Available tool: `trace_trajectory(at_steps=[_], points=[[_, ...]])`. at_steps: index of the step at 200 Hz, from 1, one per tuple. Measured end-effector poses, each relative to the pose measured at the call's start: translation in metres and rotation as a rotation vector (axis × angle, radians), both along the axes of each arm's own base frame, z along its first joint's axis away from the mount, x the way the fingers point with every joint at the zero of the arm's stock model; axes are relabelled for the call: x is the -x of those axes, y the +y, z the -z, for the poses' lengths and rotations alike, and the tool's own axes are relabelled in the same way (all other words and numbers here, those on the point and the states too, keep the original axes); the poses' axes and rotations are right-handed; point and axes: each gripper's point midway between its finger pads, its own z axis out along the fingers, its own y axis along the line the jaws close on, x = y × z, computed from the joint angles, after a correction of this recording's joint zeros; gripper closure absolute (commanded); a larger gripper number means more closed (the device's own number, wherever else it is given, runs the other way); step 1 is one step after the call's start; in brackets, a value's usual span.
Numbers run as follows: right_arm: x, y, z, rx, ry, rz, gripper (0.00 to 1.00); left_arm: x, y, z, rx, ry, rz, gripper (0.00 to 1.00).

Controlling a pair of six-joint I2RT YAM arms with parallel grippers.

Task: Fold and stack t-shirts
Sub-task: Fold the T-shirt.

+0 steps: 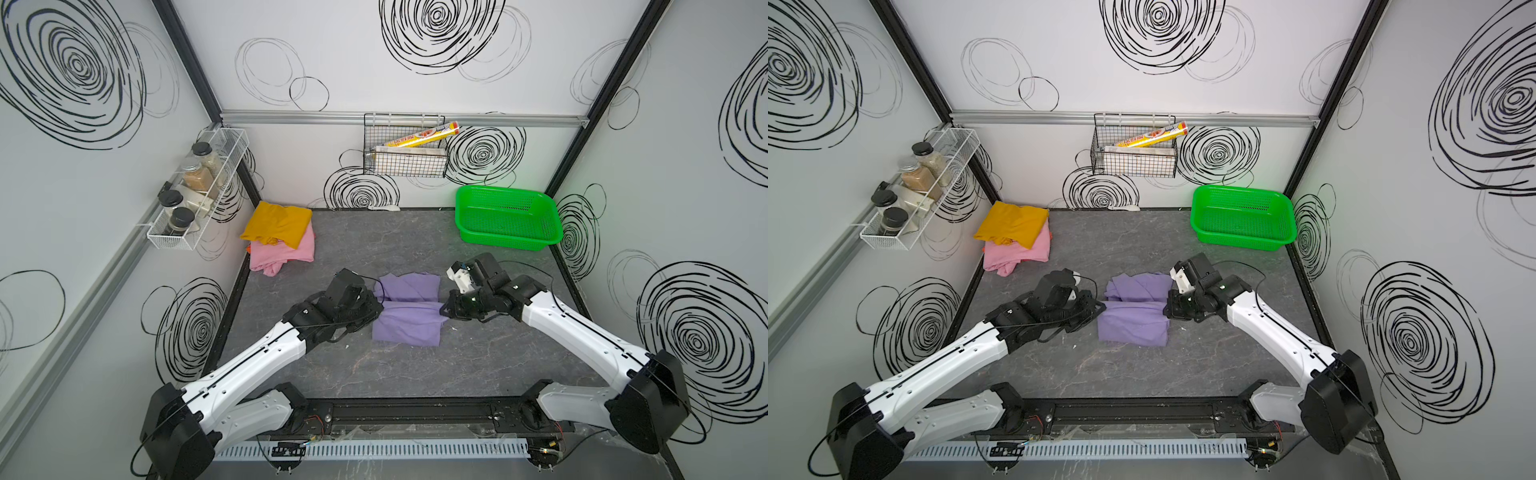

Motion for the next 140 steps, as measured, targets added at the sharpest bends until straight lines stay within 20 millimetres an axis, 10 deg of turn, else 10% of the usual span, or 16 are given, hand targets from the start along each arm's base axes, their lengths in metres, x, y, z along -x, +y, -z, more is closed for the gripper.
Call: trace_trajectory(at_steps=[140], points=[[-0.059, 0.006, 0.000, 0.094, -0.110, 0.005, 1.00, -0.073, -0.019, -0.013, 0.021, -0.060, 0.049, 1.00]])
